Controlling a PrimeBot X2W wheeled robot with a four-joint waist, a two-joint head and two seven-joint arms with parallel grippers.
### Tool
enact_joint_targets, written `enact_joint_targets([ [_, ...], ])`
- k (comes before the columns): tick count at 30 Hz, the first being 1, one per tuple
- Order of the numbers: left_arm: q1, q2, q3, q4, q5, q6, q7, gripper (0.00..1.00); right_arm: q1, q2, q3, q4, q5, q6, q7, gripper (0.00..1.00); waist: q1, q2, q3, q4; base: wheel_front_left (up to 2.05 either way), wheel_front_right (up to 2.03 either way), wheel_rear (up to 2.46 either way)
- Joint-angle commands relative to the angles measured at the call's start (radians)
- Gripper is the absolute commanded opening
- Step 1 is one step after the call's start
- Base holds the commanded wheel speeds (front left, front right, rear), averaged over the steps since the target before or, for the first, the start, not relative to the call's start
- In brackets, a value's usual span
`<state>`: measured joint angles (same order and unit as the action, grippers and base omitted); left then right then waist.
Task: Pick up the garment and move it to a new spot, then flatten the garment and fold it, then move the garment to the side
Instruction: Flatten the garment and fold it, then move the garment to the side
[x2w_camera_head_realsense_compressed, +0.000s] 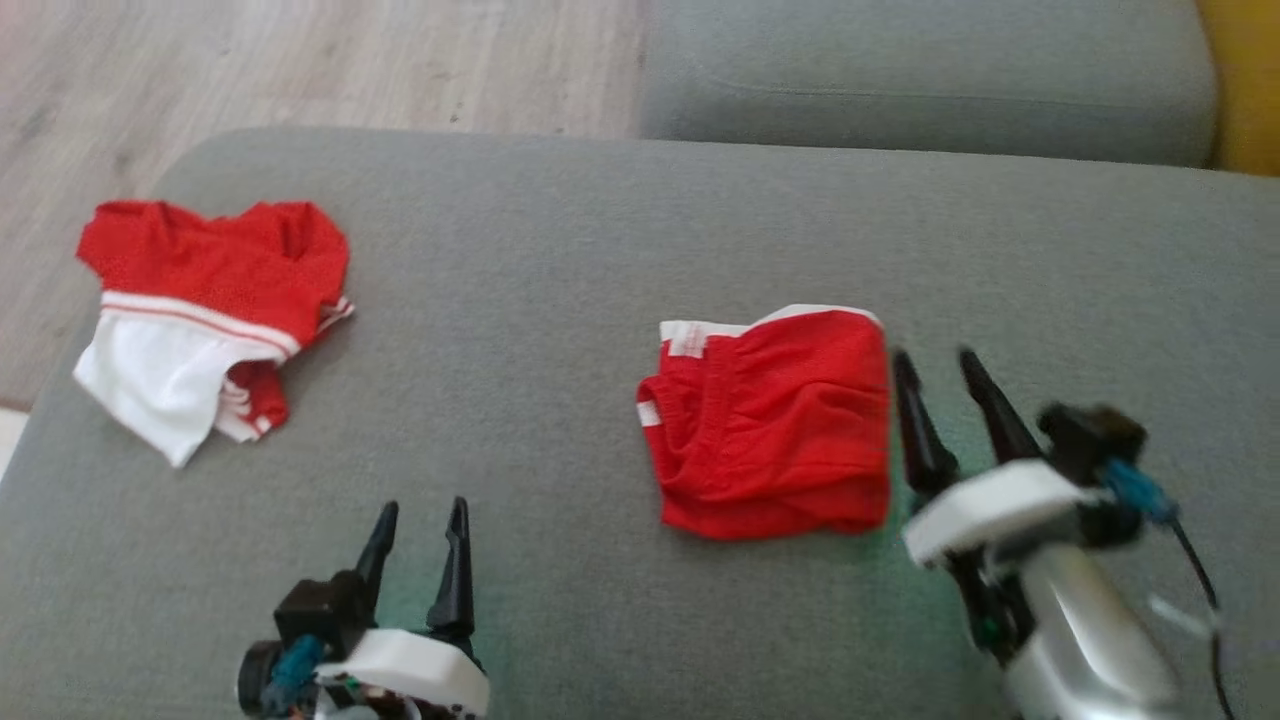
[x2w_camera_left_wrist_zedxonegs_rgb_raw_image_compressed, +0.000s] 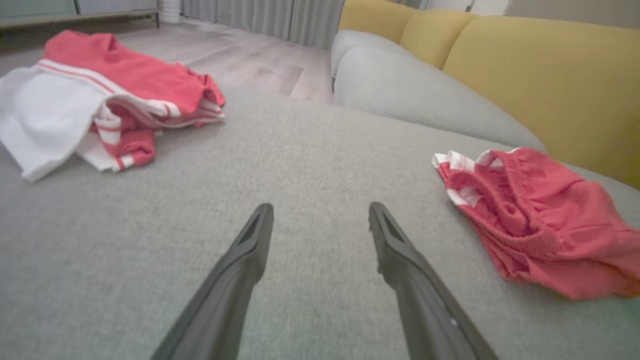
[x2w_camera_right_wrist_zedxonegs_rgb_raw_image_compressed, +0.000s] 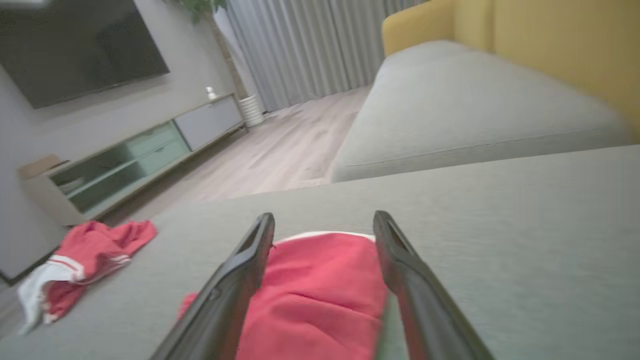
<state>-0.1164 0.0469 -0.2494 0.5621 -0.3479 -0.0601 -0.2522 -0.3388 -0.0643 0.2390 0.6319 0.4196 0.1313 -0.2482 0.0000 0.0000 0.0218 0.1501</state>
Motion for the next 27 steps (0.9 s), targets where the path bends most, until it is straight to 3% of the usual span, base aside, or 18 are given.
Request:
enact_joint_targets([
  [1,-0.007,0.003,0.053,-0.053,0.030,0.008,-0.010,1.00,0.038,0.010,-0.034,-0.054,-0.067,-0.001,-0.013,1.00,0.0000,0.0000,-0.014,-0.025,0.00,0.00,0.00],
  [5,0.023,0.003,0.079,-0.104,0.093,0.007,-0.010,1.00,0.113,0.013,-0.138,-0.117,-0.187,-0.001,-0.013,1.00,0.0000,0.0000,-0.025,-0.048,0.00,0.00,0.00],
  [9,0.067,0.003,0.098,-0.141,0.133,0.006,-0.010,1.00,0.177,0.014,-0.168,-0.157,-0.220,-0.001,-0.013,1.00,0.0000,0.0000,-0.042,-0.067,0.00,0.00,0.00],
  [22,0.161,0.003,0.103,-0.221,0.138,0.027,-0.010,1.00,0.263,0.014,-0.167,-0.180,-0.205,-0.001,-0.013,1.00,0.0000,0.0000,-0.066,-0.091,0.00,0.00,0.00],
  [27,0.147,0.003,0.092,-0.219,0.138,0.021,-0.010,1.00,0.241,0.014,-0.120,-0.153,-0.269,-0.001,-0.013,1.00,0.0000,0.0000,-0.052,-0.078,0.00,0.00,0.00],
])
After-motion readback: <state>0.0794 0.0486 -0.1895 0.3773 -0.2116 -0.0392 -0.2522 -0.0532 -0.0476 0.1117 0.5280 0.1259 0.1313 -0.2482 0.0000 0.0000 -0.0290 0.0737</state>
